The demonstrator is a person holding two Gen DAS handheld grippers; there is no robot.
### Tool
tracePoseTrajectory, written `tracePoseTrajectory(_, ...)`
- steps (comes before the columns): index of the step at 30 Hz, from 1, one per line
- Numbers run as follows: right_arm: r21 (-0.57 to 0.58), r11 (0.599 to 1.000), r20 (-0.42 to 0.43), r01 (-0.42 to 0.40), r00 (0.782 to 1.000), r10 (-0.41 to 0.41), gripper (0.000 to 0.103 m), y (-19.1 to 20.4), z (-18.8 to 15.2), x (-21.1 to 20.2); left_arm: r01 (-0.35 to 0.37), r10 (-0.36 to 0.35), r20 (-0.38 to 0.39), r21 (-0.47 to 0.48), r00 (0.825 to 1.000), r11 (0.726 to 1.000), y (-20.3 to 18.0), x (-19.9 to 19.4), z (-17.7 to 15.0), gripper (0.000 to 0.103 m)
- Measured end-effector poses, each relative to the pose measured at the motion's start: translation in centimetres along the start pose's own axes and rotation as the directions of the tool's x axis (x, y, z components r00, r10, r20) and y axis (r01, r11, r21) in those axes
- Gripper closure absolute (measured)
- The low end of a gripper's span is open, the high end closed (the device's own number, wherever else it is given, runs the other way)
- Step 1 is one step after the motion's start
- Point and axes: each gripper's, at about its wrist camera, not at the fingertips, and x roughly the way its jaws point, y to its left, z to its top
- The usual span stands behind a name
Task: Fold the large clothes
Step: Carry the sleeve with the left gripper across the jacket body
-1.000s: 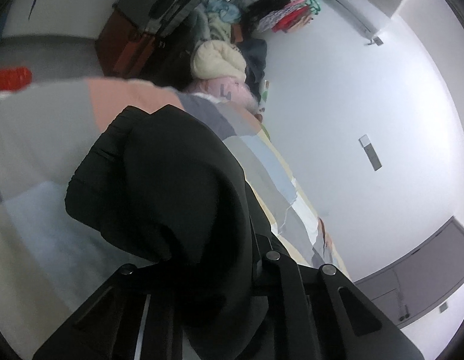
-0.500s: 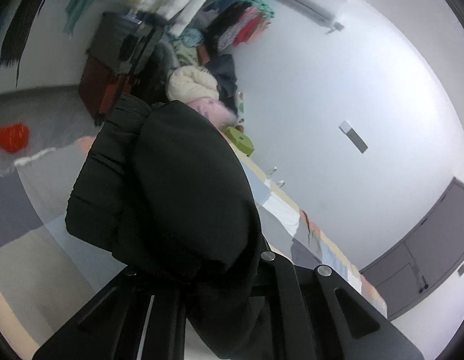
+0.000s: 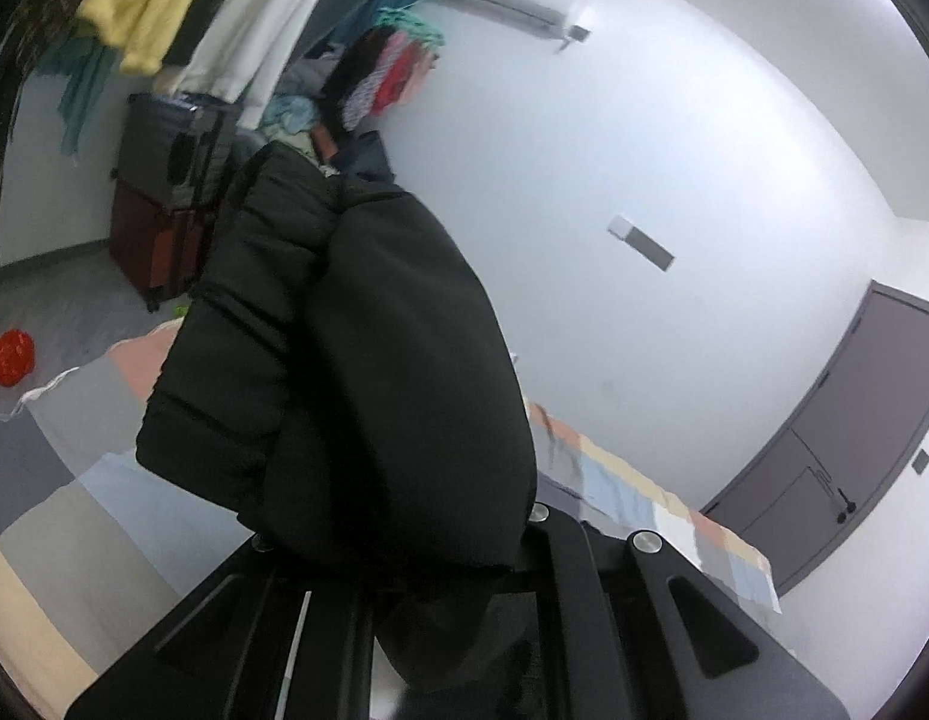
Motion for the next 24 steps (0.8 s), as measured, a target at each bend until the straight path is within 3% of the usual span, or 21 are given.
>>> tracePoseTrajectory(11,-0.025,1.000,0.071,-0.004,0.997,0.005,0.000,-1.4,0.4,-2.3,0.053,-0.054,0.002,0.139,0.999,0.989,-12.3,-2.5,-2.6,0.094)
tracePoseTrajectory(16,-0.025,1.000,0.093,-0.020,0.995,0.022,0.000,-2.1,0.4,-3.2,0.063,-0.062,-0.012,0.208,0.998,0.976,-18.1,-2.7,-5.5,0.094)
tracePoseTrajectory(24,0.003,1.000,0.100,-0.014,0.995,0.014,0.000,-3.8,0.2,-4.2,0.152,-0.139,-0.062,0.319,0.988,0.936,-27.5,-1.2,-12.5,0.093)
